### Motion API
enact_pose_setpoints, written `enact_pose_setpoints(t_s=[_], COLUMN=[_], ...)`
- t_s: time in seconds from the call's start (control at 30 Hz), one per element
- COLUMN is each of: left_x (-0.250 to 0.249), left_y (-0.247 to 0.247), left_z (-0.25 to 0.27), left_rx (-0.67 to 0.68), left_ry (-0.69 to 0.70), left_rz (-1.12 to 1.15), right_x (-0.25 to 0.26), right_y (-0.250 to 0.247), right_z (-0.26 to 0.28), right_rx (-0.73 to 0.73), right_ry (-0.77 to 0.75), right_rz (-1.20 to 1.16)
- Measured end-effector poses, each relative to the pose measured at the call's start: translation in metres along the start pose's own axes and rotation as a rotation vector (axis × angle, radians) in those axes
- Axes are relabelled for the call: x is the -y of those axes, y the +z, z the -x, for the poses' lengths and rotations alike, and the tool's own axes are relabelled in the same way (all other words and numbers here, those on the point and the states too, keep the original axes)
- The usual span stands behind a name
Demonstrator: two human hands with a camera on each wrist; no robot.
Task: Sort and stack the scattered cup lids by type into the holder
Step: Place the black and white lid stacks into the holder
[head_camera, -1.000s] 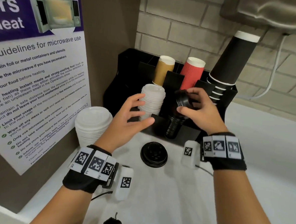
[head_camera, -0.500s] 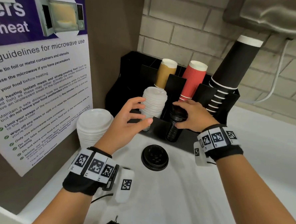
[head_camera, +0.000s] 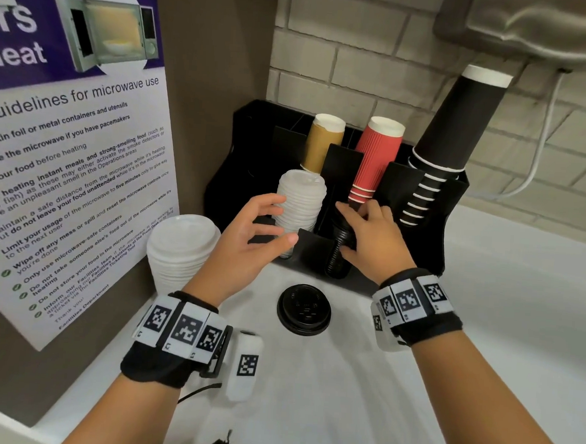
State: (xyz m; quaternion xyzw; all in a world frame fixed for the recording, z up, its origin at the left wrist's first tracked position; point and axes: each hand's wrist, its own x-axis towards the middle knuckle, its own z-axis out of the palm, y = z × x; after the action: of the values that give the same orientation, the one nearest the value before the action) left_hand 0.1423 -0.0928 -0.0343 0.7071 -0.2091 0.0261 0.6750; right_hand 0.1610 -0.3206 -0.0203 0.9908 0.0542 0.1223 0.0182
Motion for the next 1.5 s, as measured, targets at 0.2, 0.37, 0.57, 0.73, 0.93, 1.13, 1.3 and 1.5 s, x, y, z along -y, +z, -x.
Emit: enact_pose_setpoints(t_s=[0.2, 0.37, 0.57, 0.73, 0.93, 1.13, 1.3, 1.5], left_x=[-0.001, -0.003, -0.005, -0.013, -0.028, -0.032, -0.03, -0.027], left_y=[-0.001, -0.002, -0.005, -0.007, -0.021, -0.038, -0.061, -0.071], left_z=[0.0, 0.0, 0.0, -0.003, -0.007, -0.008, -0.005, -0.005], left_rx=[-0.019, -0.011, 0.004, 0.007, -0.04, -0.108, -0.051, -0.06], left_ry=[0.008, 0.015, 0.056, 0.128, 0.197, 0.156, 0.044, -0.055], left_rz=[0.006, -0.002, -0.009, 0.0, -0.002, -0.081, -0.303, -0.368], right_x=[0.033, 0.057, 0.059, 0.048, 0.007, -0.037, -0.043, -0.036], right_y=[-0.007, 0.018, 0.032, 0.012, -0.048, -0.059, -0.041, -0.03], right_z=[0.017, 0.024, 0.025, 0.024, 0.004, -0.026, -0.04, -0.048], right_rx=[0.051, 0.651, 0.731, 0.592, 0.125, 0.033, 0.151, 0.18], right_ry=[-0.199, -0.184, -0.174, -0.216, -0.099, 0.101, 0.093, 0.074], right_rz=[-0.463, -0.159, -0.132, -0.367, -0.869, -0.8, -0.59, -0.476])
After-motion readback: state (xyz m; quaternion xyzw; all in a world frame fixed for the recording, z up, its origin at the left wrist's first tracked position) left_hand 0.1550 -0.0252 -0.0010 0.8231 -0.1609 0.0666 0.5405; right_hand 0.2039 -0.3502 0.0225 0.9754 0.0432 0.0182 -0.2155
